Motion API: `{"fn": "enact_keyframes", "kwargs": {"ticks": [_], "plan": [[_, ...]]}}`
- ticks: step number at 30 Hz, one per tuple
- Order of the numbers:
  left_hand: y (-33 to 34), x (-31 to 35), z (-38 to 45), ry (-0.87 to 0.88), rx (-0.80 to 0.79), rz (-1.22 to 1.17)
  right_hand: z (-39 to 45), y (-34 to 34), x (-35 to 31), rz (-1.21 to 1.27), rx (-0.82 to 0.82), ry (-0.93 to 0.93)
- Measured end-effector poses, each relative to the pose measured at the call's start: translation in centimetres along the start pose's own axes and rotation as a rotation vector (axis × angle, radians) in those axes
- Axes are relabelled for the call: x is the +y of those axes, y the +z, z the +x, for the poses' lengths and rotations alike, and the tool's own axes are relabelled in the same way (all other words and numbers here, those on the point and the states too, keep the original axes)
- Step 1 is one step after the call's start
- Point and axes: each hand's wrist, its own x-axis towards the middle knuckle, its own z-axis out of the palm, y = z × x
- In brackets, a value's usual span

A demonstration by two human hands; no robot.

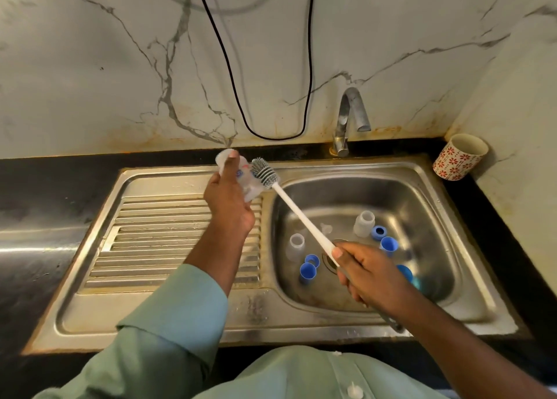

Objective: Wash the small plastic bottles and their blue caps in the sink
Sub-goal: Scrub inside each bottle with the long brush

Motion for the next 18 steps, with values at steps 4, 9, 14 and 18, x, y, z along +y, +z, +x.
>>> {"fn": "enact_keyframes", "kwargs": {"ticks": [4,9,14,18], "plan": [[0.4,-2.0,-1.9,-0.137,-0.282,0.217,1.9,0.6,-0.5,0.055,0.107,0.027],[-0.7,-0.7,0.3,-0.103,-0.303,0.054,0.1,-0.7,1.6,-0.051,0.044,0.041],[0.0,-2.7,-1.3,-0.134,-0.358,0.213,1.5,-0.5,0.8,0.09,0.12,0.044],[0.0,-1.2,0.2,-0.112,-0.333,-0.01,0.4,-0.8,1.7,-0.045,0.076,0.031]]}}
